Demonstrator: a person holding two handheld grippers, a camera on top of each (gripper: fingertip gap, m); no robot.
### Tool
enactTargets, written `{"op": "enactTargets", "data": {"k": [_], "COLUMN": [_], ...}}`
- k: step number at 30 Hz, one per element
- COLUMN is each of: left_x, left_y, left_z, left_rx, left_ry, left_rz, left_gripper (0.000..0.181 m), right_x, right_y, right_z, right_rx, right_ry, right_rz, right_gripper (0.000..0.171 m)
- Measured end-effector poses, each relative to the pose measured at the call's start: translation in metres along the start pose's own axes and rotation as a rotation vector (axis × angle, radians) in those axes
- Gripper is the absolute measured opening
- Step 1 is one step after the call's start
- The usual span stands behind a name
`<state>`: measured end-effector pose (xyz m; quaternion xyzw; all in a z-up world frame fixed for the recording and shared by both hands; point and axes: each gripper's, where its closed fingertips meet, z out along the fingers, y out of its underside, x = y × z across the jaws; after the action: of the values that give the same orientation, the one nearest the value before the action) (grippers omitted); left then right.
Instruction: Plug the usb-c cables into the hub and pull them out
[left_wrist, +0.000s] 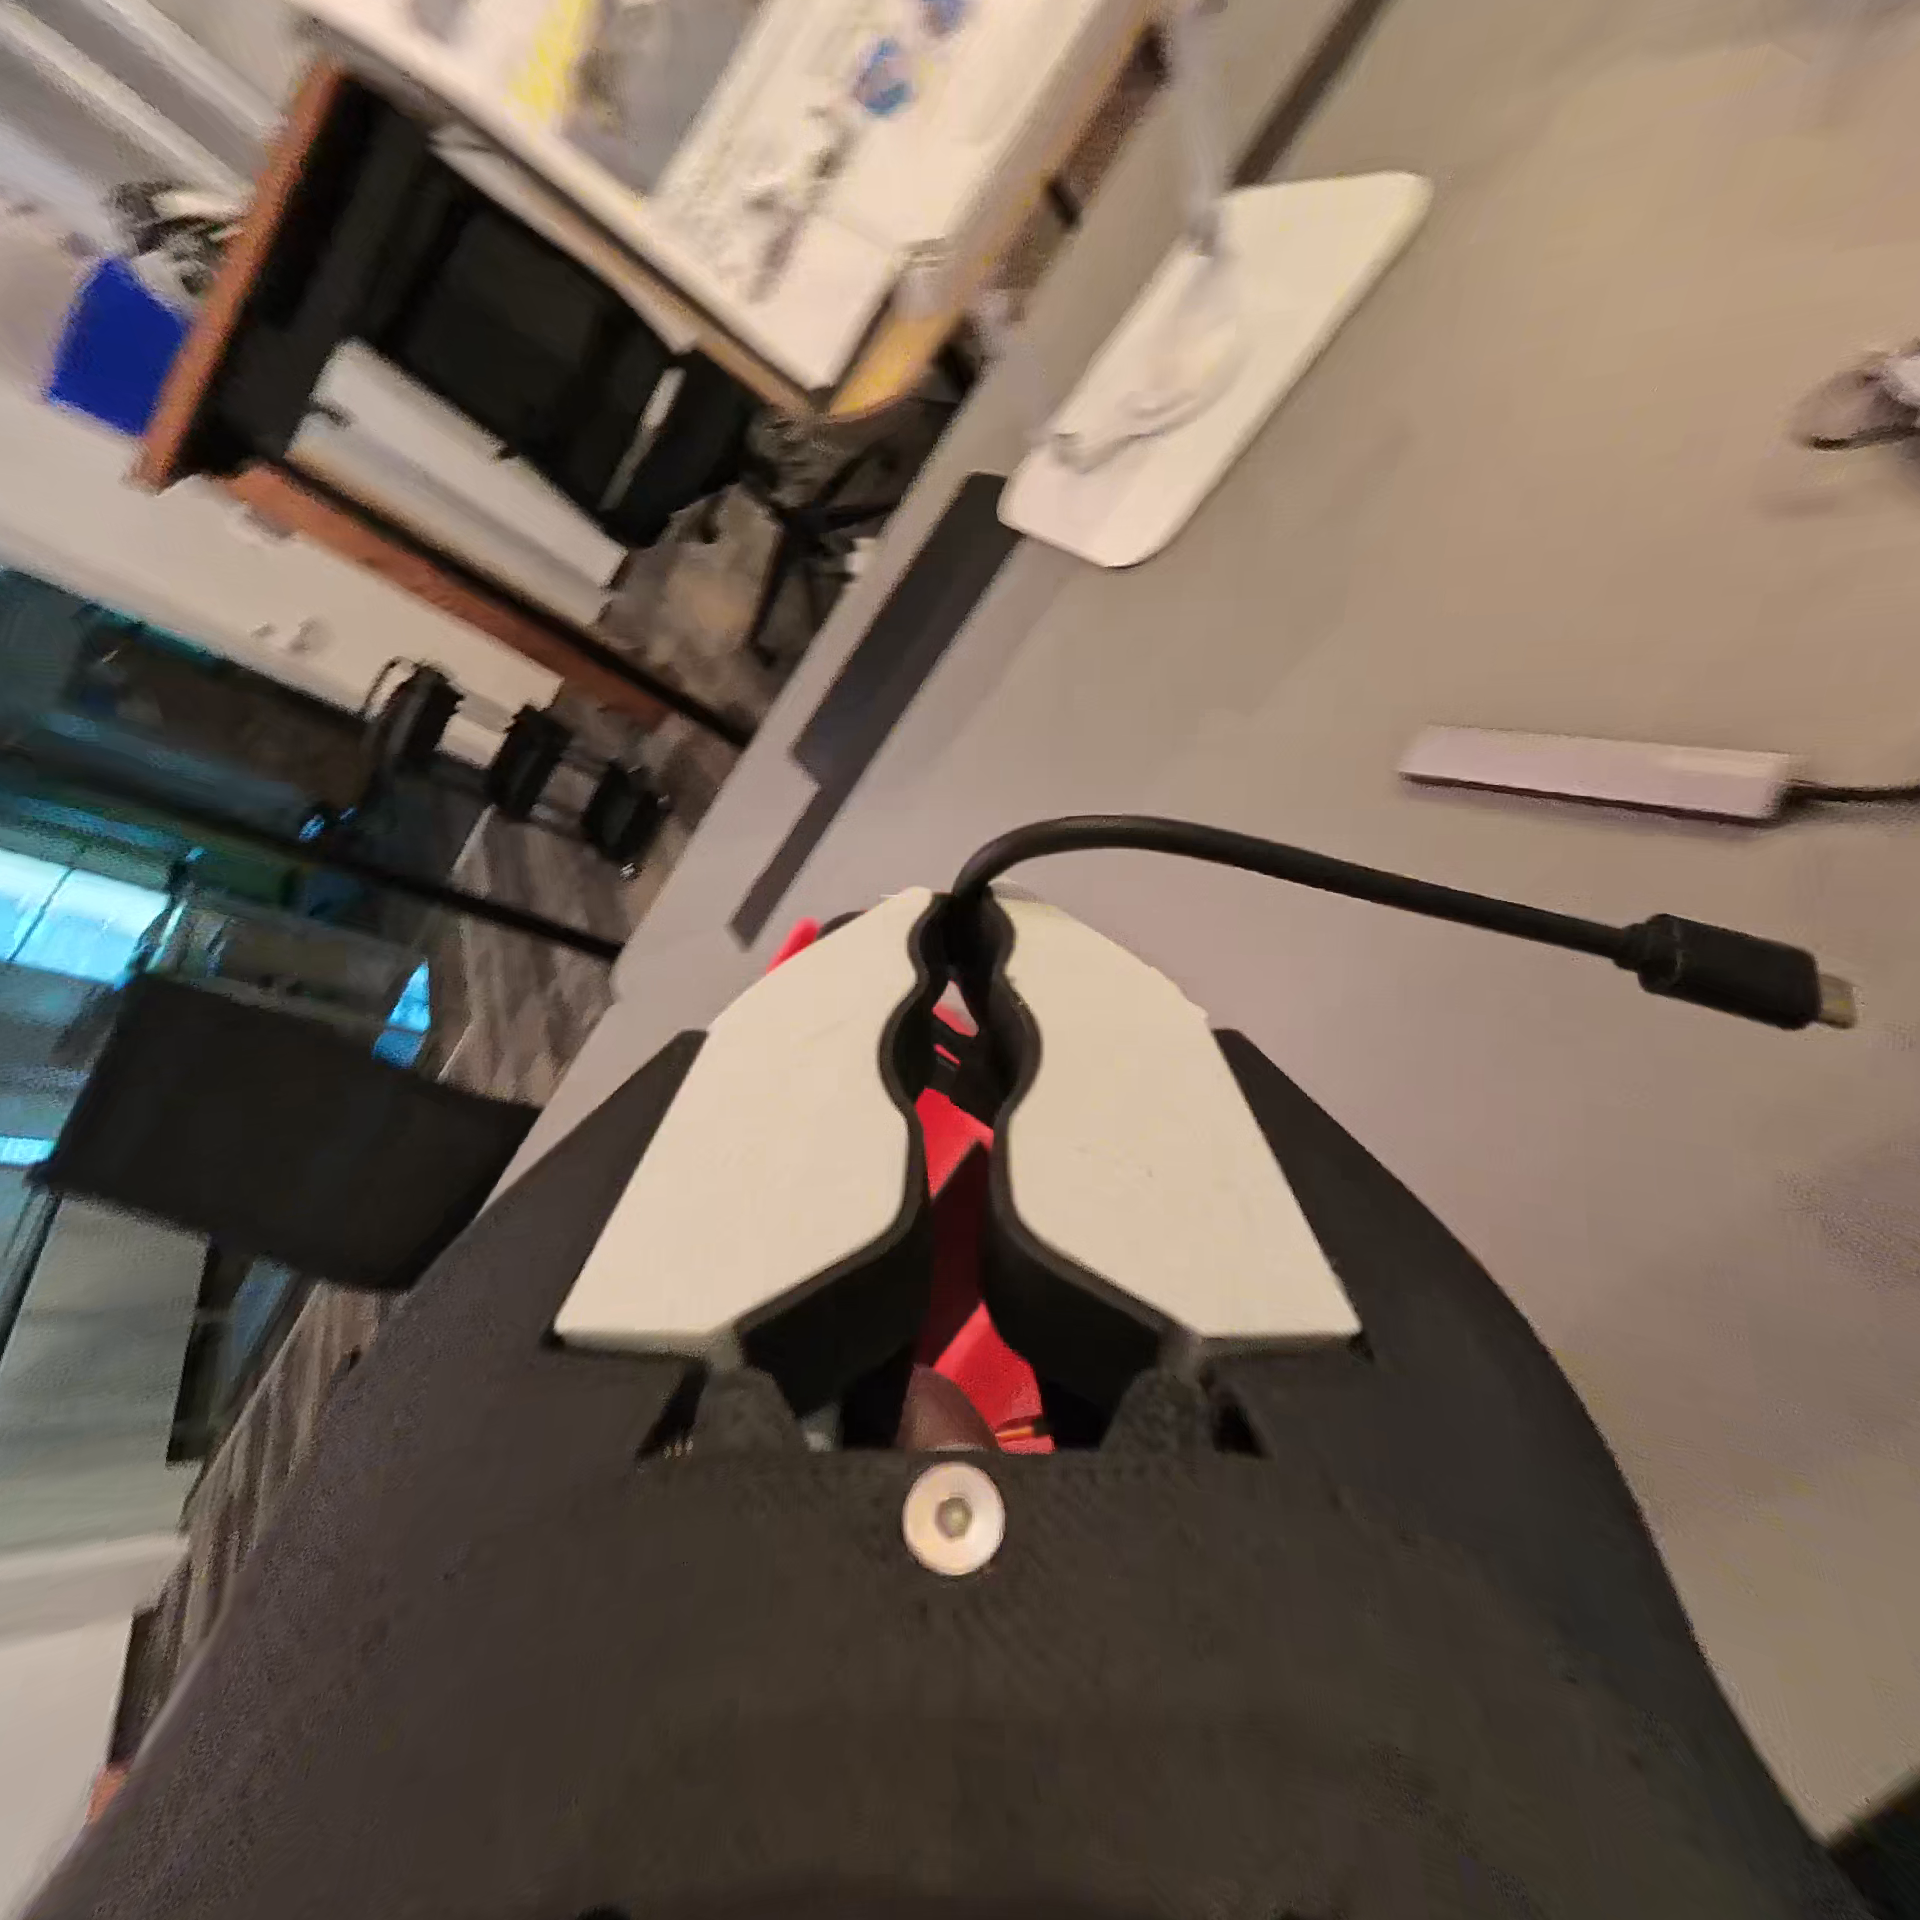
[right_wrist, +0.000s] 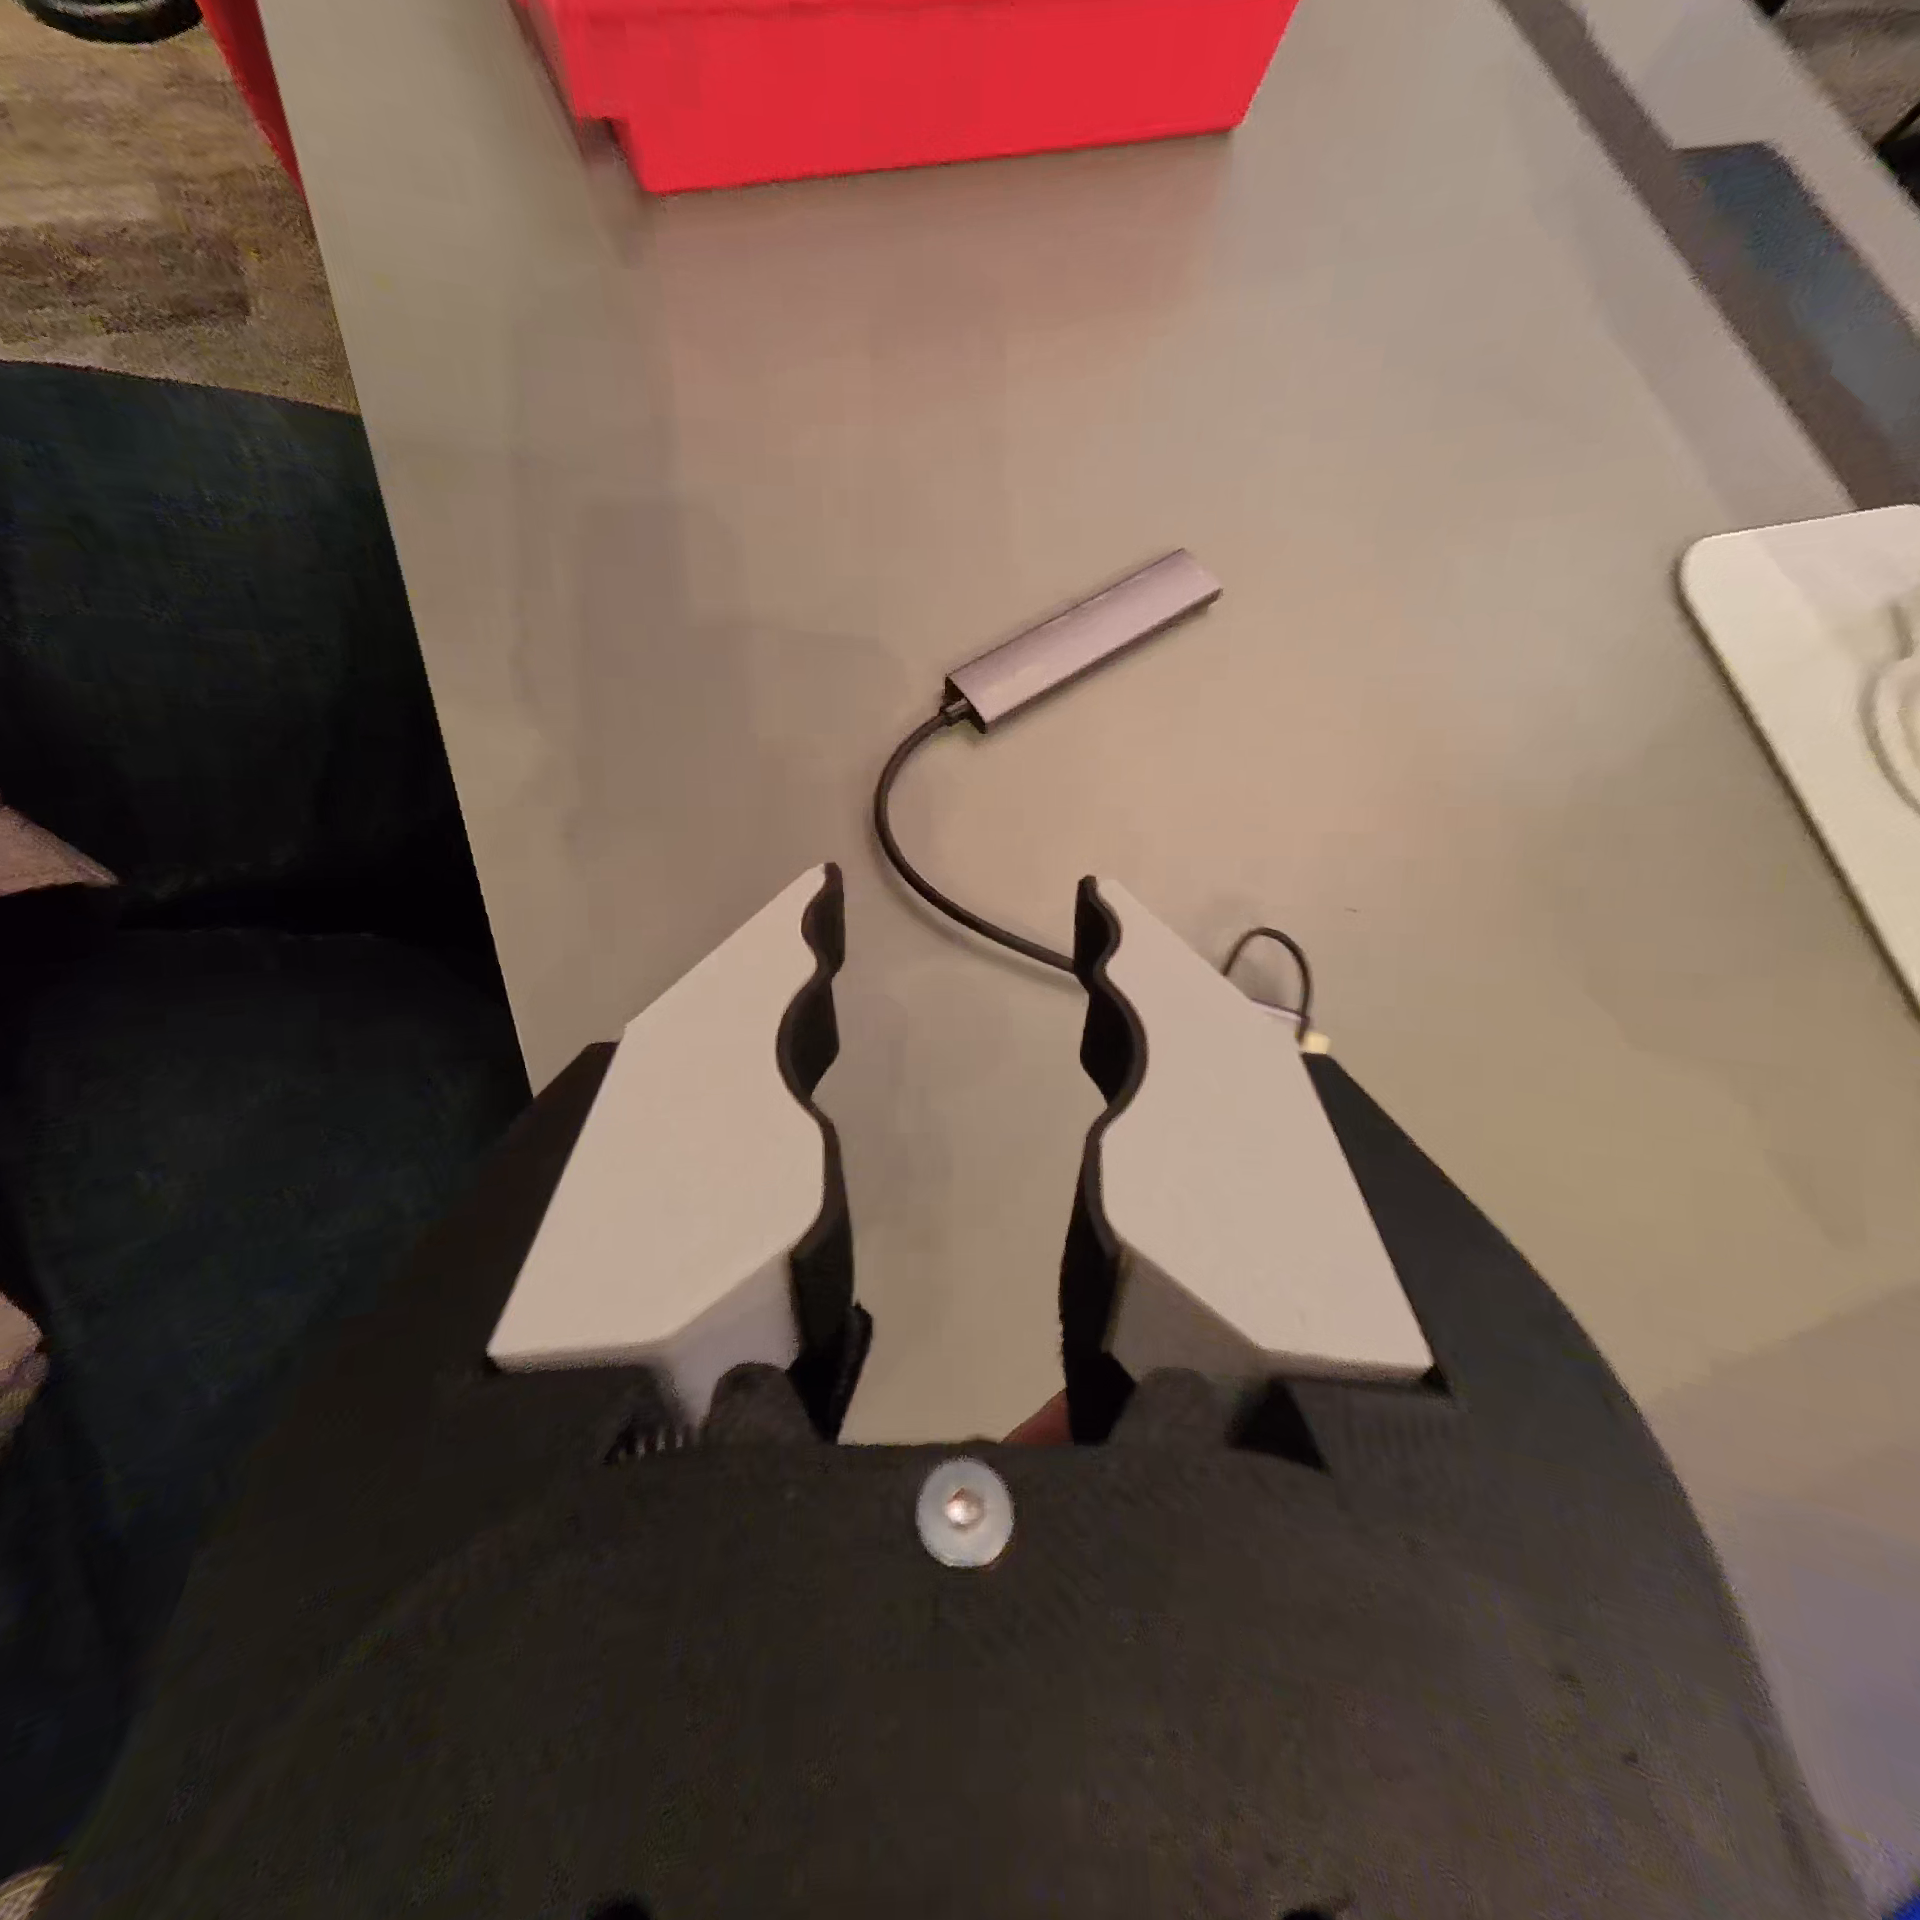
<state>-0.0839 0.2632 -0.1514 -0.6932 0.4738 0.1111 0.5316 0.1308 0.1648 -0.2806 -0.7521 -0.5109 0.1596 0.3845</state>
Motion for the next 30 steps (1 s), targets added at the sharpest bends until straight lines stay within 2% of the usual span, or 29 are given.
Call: {"op": "enactTargets", "data": {"k": [5, 11, 15, 18, 21, 30], "left_x": [0.081, 0.137, 0.148, 0.150, 0.151, 0.145], "left_y": [-0.018, 0.011, 0.040, 0.054, 0.060, 0.050], "left_z": [0.015, 0.046, 0.065, 0.074, 0.081, 0.081], "left_rx": [-0.013, -0.134, -0.221, -0.254, -0.259, -0.190], "left_ry": [0.181, 0.260, 0.261, 0.266, 0.276, 0.275], "left_rz": [0.116, 0.176, 0.148, 0.121, 0.069, 0.050], "left_gripper": [0.004, 0.003, 0.003, 0.003, 0.004, 0.041], "right_x": [-0.006, -0.008, -0.016, -0.017, -0.014, 0.005], "right_y": [-0.003, -0.001, 0.014, 0.013, 0.013, 0.002], "right_z": [0.037, 0.078, 0.101, 0.106, 0.106, 0.085], "right_rx": [-0.025, -0.087, -0.179, -0.162, -0.157, 0.002], "right_ry": [-0.015, -0.040, -0.035, -0.038, -0.034, -0.067], "right_rz": [0.036, 0.052, 0.013, 0.028, 0.030, 0.159], "right_gripper": [0.042, 0.036, 0.031, 0.004, 0.002, 0.000]}}
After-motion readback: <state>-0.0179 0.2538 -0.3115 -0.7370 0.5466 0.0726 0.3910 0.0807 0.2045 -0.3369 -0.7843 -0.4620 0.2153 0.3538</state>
